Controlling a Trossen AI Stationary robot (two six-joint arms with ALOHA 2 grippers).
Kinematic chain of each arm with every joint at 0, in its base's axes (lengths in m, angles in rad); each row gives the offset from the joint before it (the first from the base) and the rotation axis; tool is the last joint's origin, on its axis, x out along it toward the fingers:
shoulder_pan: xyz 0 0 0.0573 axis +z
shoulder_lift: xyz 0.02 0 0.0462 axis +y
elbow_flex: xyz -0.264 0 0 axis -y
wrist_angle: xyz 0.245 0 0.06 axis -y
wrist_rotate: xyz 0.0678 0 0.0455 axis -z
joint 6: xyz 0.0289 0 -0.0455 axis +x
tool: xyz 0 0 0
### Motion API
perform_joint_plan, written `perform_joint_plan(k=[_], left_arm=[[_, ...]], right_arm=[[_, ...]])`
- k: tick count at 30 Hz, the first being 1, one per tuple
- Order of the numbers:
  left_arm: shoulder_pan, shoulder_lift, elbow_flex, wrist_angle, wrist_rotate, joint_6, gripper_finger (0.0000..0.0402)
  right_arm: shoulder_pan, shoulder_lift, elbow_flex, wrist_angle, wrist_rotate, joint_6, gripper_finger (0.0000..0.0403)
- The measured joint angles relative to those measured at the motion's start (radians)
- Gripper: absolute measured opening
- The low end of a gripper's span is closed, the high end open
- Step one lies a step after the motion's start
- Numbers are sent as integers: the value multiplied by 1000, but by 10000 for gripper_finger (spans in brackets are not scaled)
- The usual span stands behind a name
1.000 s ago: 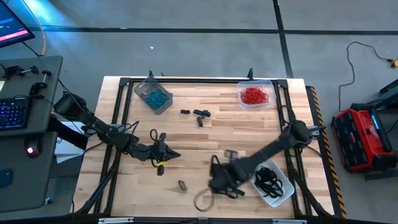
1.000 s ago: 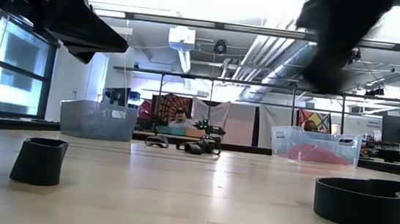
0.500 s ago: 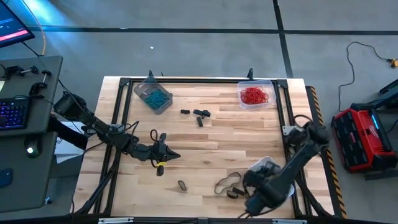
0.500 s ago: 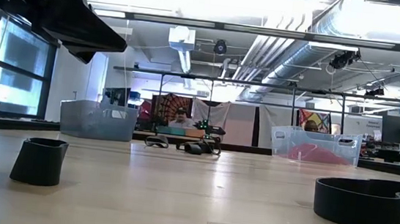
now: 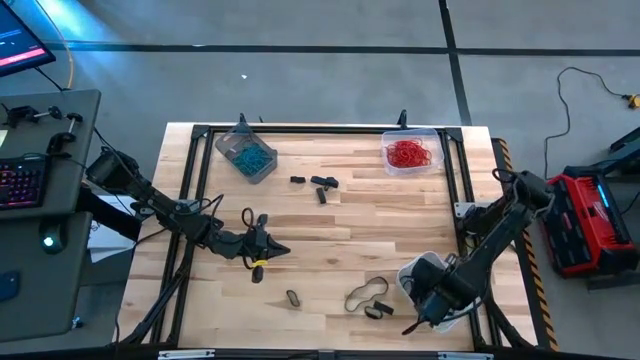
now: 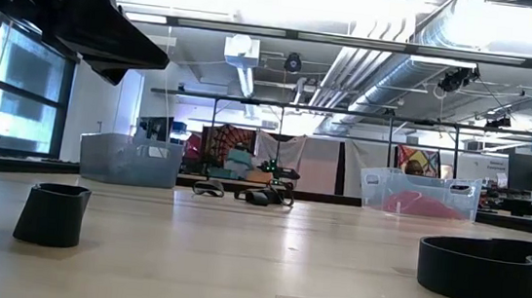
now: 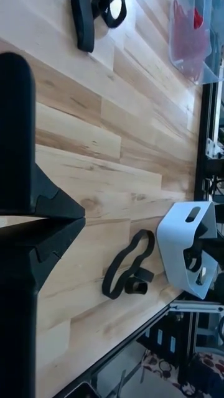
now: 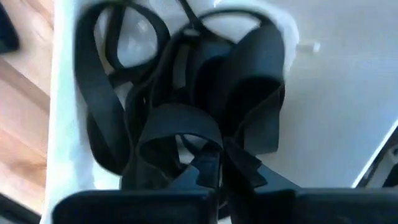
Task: Sort rubber bands into baskets
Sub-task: Put the black rubber band into the white bin
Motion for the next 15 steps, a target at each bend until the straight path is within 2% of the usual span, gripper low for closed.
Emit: perform_joint_plan(k=[4, 9, 12, 15], left_arm=[[0, 0, 0, 0, 28, 0, 0], [0, 0, 0, 0, 30, 0, 0], [0, 0, 0, 0, 30, 5, 0], [0, 0, 0, 0, 30, 8, 0]], right_arm=[[-17, -1, 24, -9, -23, -5, 27], [-22, -1, 116, -94, 11, 2, 90], [-22, -1, 185, -147, 75, 5, 130], [-22, -1, 256, -176, 190, -29, 161]])
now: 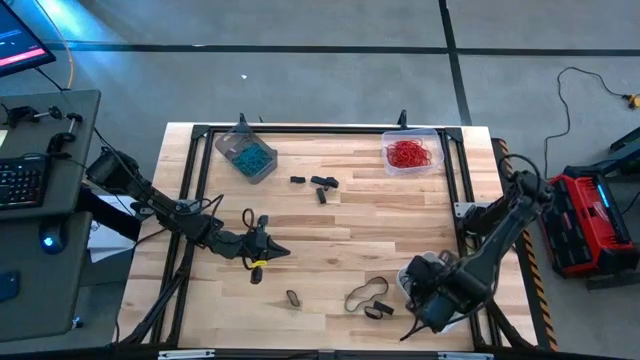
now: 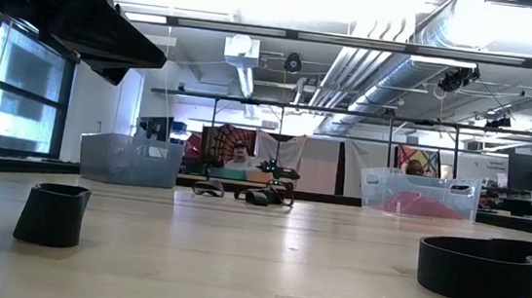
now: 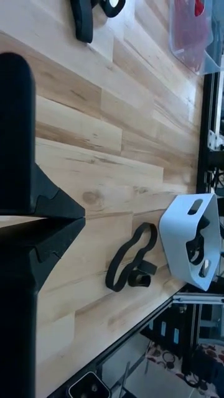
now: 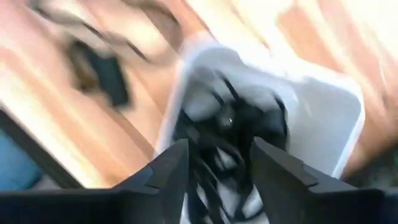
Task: Sort rubber bands into baskets
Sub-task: Put the black rubber band into the white bin
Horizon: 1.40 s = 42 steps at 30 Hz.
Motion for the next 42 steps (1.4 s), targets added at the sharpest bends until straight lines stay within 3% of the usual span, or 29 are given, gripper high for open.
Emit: perform_joint_plan(k=[3, 6, 16, 23, 34, 38, 42], left_arm=[[0, 0, 0, 0, 0, 0, 0], [0, 0, 0, 0, 0, 0, 0], [0, 0, 0, 0, 0, 0, 0], [0, 0, 0, -4, 1, 0, 0], [0, 0, 0, -24, 4, 0, 0], [0, 0, 0, -23, 3, -1, 0], [0, 0, 0, -23, 2, -1, 0]], right_arm=[[-9, 0, 56, 18, 134, -79, 180], [-43, 0, 74, 109, 203, -233, 184], [-244, 136, 74, 288, 132, -733, 172], [-299, 265, 74, 427, 57, -1024, 172], [-313, 394, 74, 430, -11, -1109, 162], [-333, 428, 74, 451, -56, -1131, 125], [-353, 443, 77, 465, -100, -1159, 61]])
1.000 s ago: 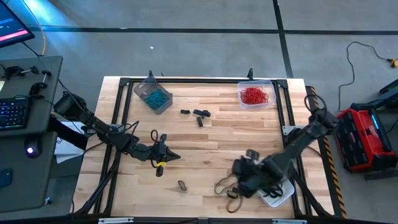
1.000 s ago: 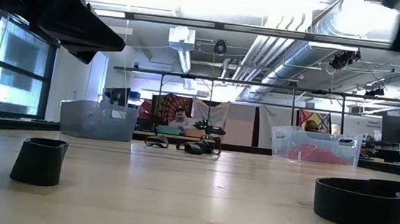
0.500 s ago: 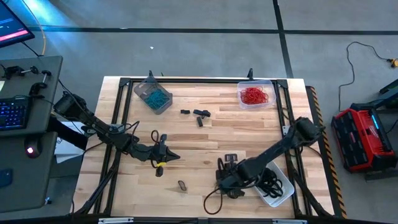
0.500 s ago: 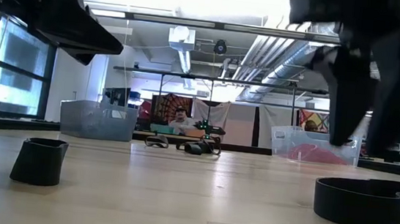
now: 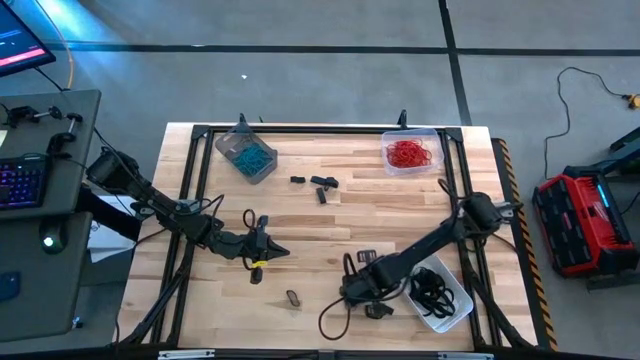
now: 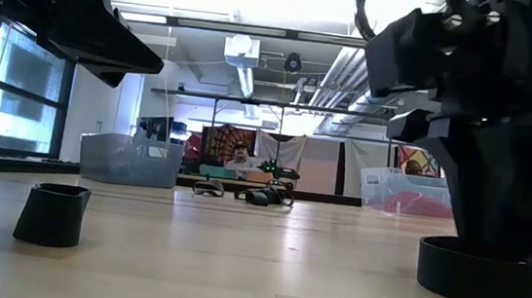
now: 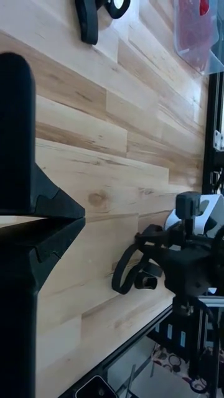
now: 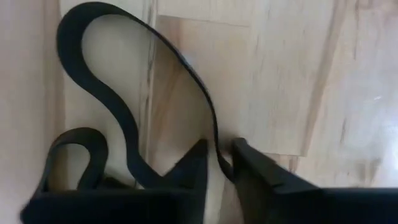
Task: Sort rubber bands into baskets
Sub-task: Put the black rubber band into the white bin
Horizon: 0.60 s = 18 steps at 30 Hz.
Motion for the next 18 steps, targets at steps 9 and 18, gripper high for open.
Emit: perform_joint_plan(k=[9, 18], left_arm=[[0, 0, 0, -1, -4, 1, 0], [0, 0, 0, -1, -5, 1, 0]], right_arm=[[6, 3, 124, -146, 0, 52, 4], [113, 2, 385, -504, 123, 293, 1]])
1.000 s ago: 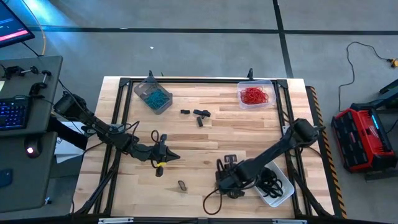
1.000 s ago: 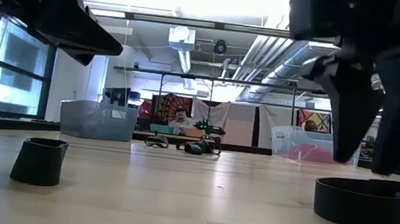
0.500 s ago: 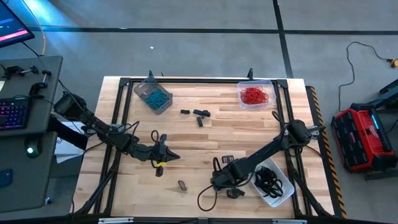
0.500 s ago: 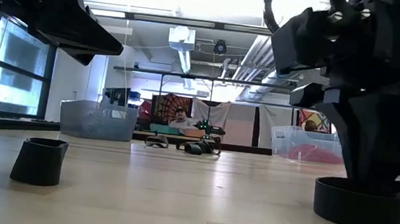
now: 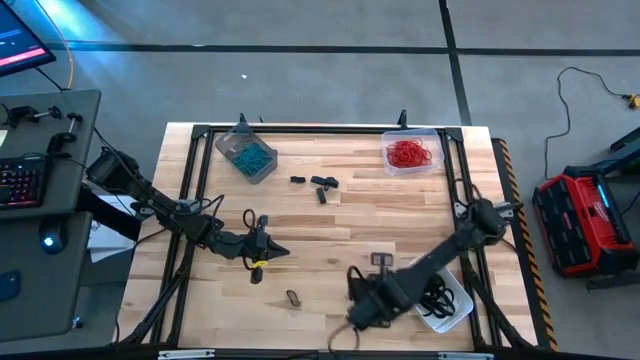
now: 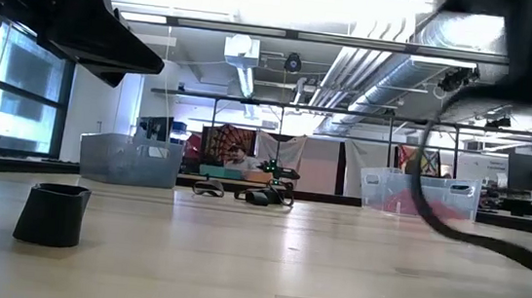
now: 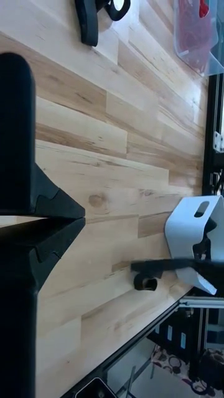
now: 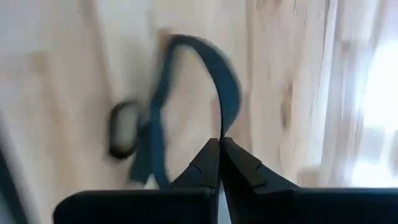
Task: Sort rubber bands into baskets
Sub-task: Put the black rubber band into the white bin
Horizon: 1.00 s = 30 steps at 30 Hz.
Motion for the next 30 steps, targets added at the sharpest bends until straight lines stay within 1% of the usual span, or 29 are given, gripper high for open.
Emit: perform_joint_plan(k=[6, 8, 12, 16, 20, 24, 30], left_arm=[[0, 0, 0, -1, 0, 0, 0], [0, 0, 0, -3, 0, 0, 0], [0, 0, 0, -7, 1, 0, 0], [0, 0, 0, -10, 1, 1, 0], [0, 0, 0, -10, 1, 1, 0], [0, 0, 0, -6, 2, 1, 0], [0, 0, 0, -5, 2, 0, 0]], right_arm=[[107, 0, 176, -257, 20, 253, 1], [143, -5, 203, -277, 20, 348, 0], [208, -26, 201, -276, 16, 491, 0], [248, -28, 151, -272, 4, 569, 0], [260, -37, 41, -274, -97, 620, 0], [260, -78, -82, -275, -162, 660, 0], [265, -181, -204, -275, -168, 737, 0]])
